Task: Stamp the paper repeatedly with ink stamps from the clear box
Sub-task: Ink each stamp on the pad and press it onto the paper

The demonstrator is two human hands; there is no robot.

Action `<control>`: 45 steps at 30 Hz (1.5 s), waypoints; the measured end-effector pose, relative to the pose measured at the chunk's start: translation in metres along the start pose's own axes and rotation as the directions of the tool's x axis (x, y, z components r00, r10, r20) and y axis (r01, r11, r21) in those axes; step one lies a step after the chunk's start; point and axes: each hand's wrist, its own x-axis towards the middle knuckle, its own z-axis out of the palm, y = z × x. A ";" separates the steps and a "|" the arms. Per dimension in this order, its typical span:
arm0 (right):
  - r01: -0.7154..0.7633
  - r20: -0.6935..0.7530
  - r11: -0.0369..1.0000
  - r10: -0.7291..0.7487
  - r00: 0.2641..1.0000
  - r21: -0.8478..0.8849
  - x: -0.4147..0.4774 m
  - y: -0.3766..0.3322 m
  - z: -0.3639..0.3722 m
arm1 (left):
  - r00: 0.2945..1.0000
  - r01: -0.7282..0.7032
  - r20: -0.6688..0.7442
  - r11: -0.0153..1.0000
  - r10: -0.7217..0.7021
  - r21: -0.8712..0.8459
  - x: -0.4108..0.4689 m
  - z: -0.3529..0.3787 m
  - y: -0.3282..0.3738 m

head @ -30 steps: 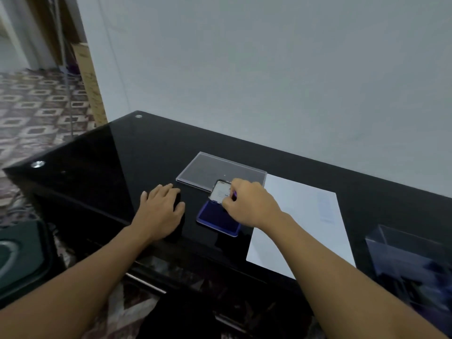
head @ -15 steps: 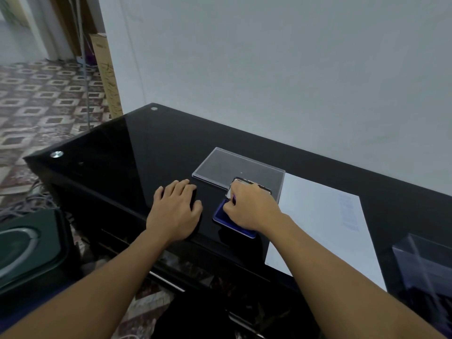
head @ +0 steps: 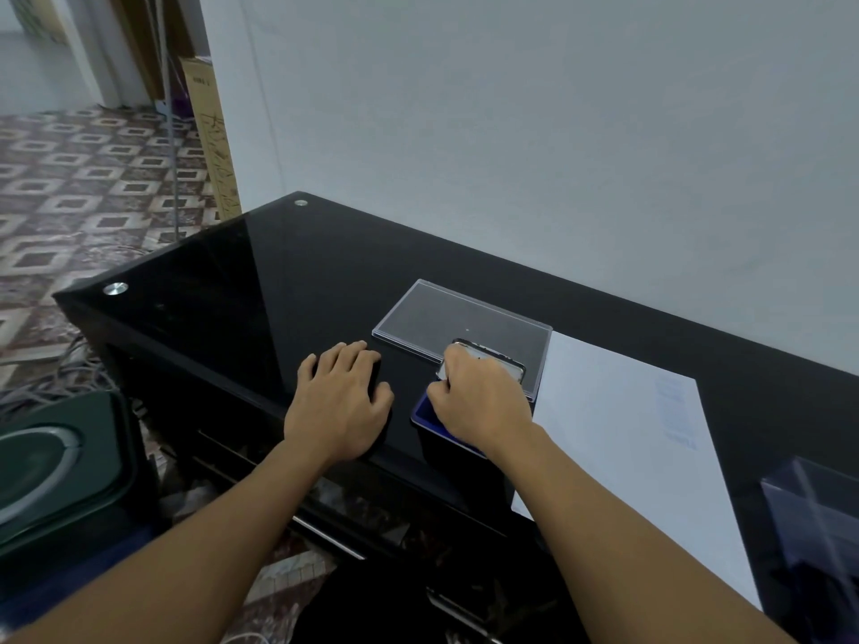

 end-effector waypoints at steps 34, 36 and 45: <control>-0.005 -0.032 1.000 0.005 0.999 0.026 -0.007 -0.001 0.001 | 1.000 0.004 -0.008 1.000 -0.004 -0.008 -0.001 0.000 0.000; -0.006 -0.037 1.000 0.007 0.999 0.030 -0.010 0.000 0.002 | 1.000 0.004 -0.009 1.000 -0.004 -0.006 -0.001 0.001 0.000; -0.011 -0.054 1.000 0.012 0.998 0.025 -0.010 0.001 0.006 | 1.000 0.002 -0.010 1.000 -0.002 0.000 -0.001 0.001 0.000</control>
